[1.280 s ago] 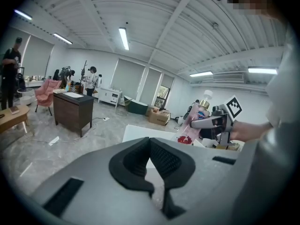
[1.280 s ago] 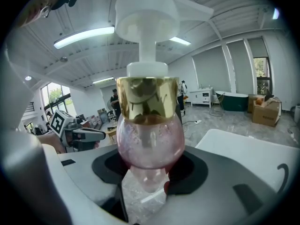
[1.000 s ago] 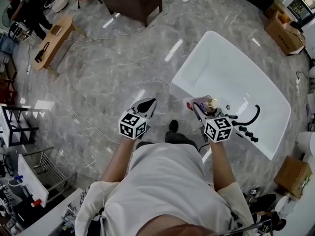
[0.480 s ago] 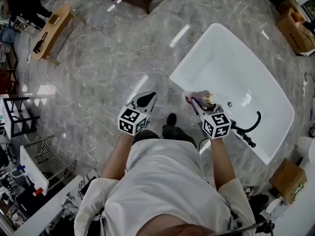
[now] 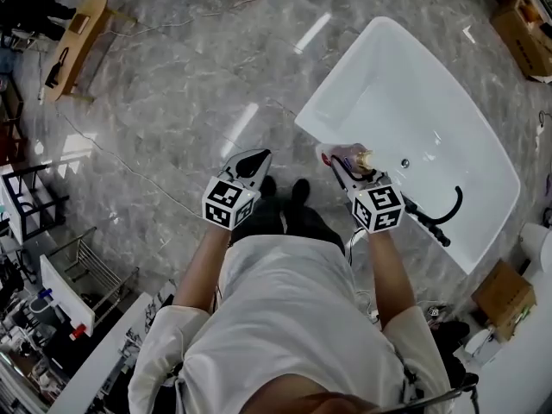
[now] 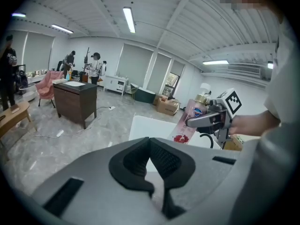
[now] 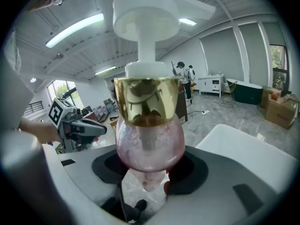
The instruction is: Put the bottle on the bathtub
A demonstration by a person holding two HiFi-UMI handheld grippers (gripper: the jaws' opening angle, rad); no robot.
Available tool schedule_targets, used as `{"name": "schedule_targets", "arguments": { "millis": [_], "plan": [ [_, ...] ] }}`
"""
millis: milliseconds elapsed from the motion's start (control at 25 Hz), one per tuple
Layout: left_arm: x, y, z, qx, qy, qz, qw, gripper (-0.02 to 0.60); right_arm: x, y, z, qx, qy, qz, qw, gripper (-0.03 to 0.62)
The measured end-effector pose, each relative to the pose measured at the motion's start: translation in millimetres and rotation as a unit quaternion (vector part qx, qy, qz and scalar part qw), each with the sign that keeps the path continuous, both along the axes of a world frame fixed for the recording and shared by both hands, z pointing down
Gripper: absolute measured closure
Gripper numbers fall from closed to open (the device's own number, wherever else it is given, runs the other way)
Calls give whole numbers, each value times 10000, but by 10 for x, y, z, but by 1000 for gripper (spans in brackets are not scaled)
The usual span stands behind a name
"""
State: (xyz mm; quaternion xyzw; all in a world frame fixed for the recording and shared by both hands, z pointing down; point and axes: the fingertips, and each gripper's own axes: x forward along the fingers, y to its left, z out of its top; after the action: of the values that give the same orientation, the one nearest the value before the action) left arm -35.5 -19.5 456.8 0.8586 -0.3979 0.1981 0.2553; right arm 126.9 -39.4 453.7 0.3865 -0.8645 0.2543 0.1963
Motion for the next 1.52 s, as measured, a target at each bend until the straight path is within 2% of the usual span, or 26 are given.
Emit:
{"name": "schedule_targets", "arguments": {
  "millis": [400, 760, 1160, 1520],
  "plan": [
    [-159, -588, 420, -11, -153, 389, 9991, 577, -59, -422, 432, -69, 288, 334, 9990, 358],
    [-64, -804, 1213, -284, -117, 660, 9973, 577, -92, -731, 1185, -105, 352, 587, 9976, 358],
    [2, -958, 1972, -462, -208, 769, 9957, 577, -227, -941, 2106, -79, 474, 412, 9980, 358],
    [143, -951, 2440, -523, -77, 683, 9963, 577, -238, -1080, 2766, 35, 590, 274, 9979, 358]
  ]
}}
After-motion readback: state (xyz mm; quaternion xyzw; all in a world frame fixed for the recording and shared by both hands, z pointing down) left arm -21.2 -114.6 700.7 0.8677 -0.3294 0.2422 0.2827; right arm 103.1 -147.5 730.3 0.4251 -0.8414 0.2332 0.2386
